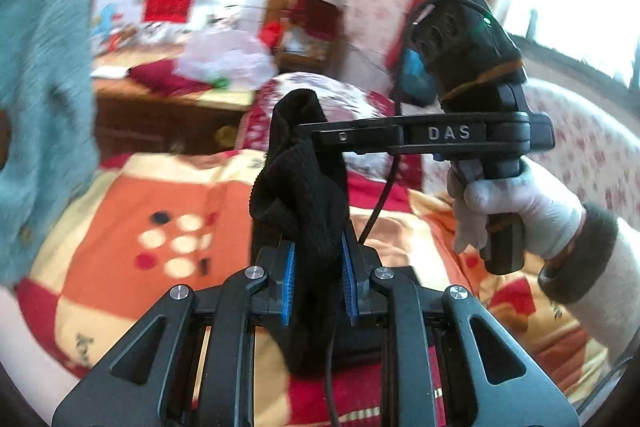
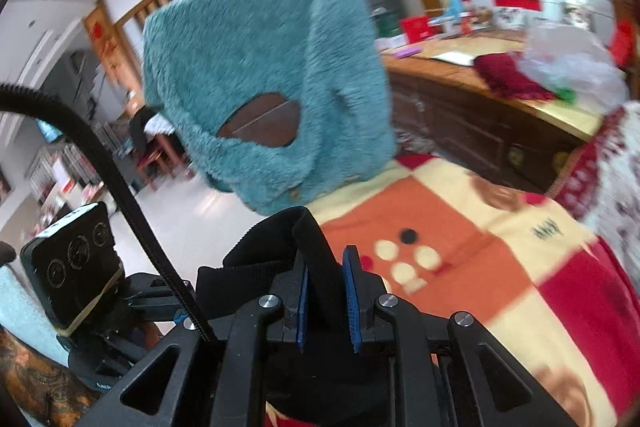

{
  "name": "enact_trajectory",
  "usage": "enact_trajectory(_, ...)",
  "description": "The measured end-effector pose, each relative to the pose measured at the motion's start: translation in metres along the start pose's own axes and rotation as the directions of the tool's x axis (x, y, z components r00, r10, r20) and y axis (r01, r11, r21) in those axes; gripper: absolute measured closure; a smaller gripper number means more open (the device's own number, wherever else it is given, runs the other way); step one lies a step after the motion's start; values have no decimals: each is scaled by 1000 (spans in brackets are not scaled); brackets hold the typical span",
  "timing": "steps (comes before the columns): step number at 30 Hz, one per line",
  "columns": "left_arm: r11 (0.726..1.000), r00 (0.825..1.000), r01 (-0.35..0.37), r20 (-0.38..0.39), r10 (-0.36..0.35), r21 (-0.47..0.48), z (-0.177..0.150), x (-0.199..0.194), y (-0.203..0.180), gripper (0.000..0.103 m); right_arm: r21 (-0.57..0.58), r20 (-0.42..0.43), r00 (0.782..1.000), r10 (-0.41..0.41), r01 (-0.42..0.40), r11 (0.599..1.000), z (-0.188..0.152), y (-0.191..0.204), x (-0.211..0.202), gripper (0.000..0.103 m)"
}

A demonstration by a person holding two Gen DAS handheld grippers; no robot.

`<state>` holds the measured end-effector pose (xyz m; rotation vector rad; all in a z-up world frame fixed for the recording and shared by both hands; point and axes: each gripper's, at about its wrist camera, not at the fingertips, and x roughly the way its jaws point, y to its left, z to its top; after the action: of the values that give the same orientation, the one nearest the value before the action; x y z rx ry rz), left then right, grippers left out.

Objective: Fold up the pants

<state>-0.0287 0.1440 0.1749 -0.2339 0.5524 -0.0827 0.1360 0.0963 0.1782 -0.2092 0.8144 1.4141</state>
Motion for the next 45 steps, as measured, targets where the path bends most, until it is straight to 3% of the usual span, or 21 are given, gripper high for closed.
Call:
enact_trajectory(4,994,997,50,-67,-44,99,-12,35,-45,85,99,39,996,-77,73,992,-41,-25,-47,88)
enact_trajectory(7,975,987,73,-152,-42,208,-39,78,-85,84,194,10,987,-158,153,969,-87,-51,-71,88)
enact_trajectory(10,960,966,89,-258,-18,267,-74,118,-108,85,331,-60,975,-215,223,917,-142,-86,-77,88)
enact_trajectory(13,949,949,94,-315,6,300,-93,135,-119,84,421,-141,953,-267,302,855,-191,-114,-74,88)
enact_trajectory(14,946,949,97,-316,6,310,-93,133,-123,84,442,-151,949,-277,315,840,-202,-119,-76,85)
enact_trajectory(16,943,947,130,-320,-27,305,-87,125,-125,81,490,-129,945,-302,325,809,-214,-123,-89,65)
enact_trajectory(17,946,940,175,-331,-79,271,-80,119,-123,79,512,-108,938,-329,336,790,-218,-122,-100,52)
enact_trajectory(19,949,926,237,-343,-157,206,-69,105,-119,71,553,-77,928,-364,344,759,-222,-121,-116,51)
enact_trajectory(22,950,929,260,-313,-197,175,-53,79,-107,68,611,-28,921,-388,323,722,-226,-115,-143,51)
enact_trajectory(26,968,948,210,-271,-167,139,-37,59,-80,68,629,48,928,-370,259,733,-224,-87,-158,48)
enact_trajectory(31,992,971,68,-237,-41,104,-29,61,-41,68,625,25,938,-345,255,738,-224,-60,-143,44)
enact_trajectory(35,997,971,0,-240,19,78,-29,73,-25,68,593,-5,918,-397,323,738,-218,-44,-130,44)
enact_trajectory(38,998,968,-8,-249,24,65,-31,80,-18,68,549,13,915,-403,330,768,-211,-27,-124,45)
enact_trajectory(40,997,968,-18,-249,36,75,-33,84,-17,68,496,-31,910,-413,372,785,-205,-18,-117,45)
enact_trajectory(42,997,964,-19,-262,39,78,-34,94,-17,68,456,-103,889,-445,440,774,-204,-18,-107,47)
enact_trajectory(43,997,963,-20,-268,40,74,-35,100,-16,68,457,-121,884,-451,453,765,-206,-21,-103,49)
enact_trajectory(45,997,959,-33,-280,51,66,-36,108,-14,68,492,-107,904,-414,410,768,-212,-31,-97,64)
